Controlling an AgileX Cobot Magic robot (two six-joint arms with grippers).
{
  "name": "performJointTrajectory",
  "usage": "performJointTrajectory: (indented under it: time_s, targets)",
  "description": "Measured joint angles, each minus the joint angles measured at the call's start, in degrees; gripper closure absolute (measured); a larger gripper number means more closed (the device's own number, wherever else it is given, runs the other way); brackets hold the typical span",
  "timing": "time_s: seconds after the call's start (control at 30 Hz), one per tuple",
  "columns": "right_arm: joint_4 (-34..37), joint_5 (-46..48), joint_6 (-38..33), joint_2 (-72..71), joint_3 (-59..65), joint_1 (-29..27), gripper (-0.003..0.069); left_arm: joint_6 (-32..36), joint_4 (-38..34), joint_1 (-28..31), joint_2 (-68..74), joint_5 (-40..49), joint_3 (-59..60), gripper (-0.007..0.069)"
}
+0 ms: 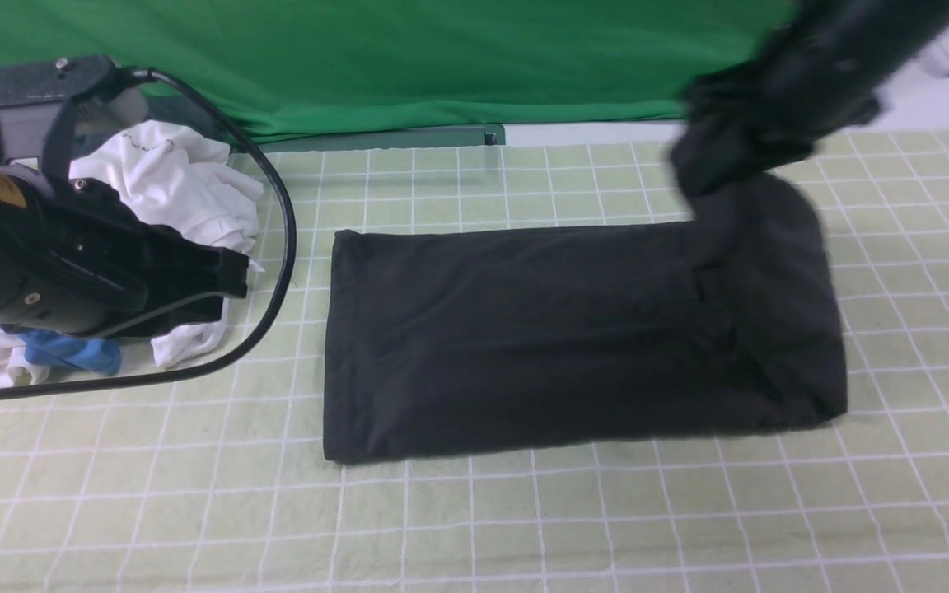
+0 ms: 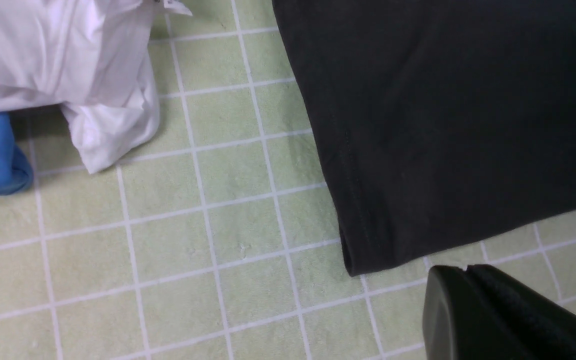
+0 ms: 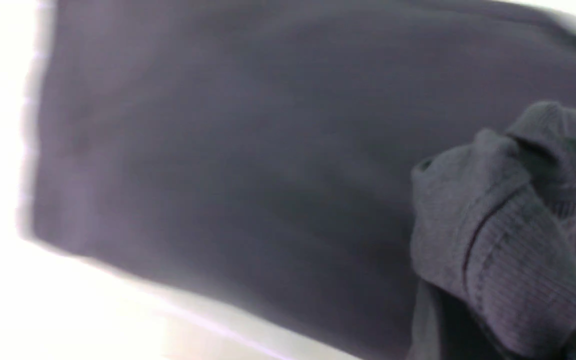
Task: Fold a long-sleeved shirt over a green coffee tablecloth.
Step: 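Fold the right end of the dark garment over onto its left end with the right gripper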
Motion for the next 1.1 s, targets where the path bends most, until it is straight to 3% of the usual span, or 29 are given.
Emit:
performJointTrajectory:
  time_s: [0.17,0.6,0.73,0.93,1.1]
  targets:
    - [7.53,-7.29,0.17,5.15,0.00,10.66,0.0610,0.00,-0.77,0.00,0.00,0.01,0.00,0.0613]
    - [14.58,-22.35,0.17,14.63,0.00,21.23,0.0587,0.00,-1.06,0.00,0.00,0.21,0.00,0.0613]
    - [17.06,-26.45,0.17,16.11,0.00,21.98,0.0464,0.00,-1.06,0.00,0.00,0.31,0.00,0.0613]
    - [19.28,-25.77,0.10,16.21,-1.98,22.22,0.0196,0.00,-1.10,0.00,0.00,0.43,0.00,0.0613]
    - [19.27,-14.56,-5.38,16.21,-8.11,19.95,0.0158,0.00,-1.10,0.00,0.00,0.43,0.00,0.0613]
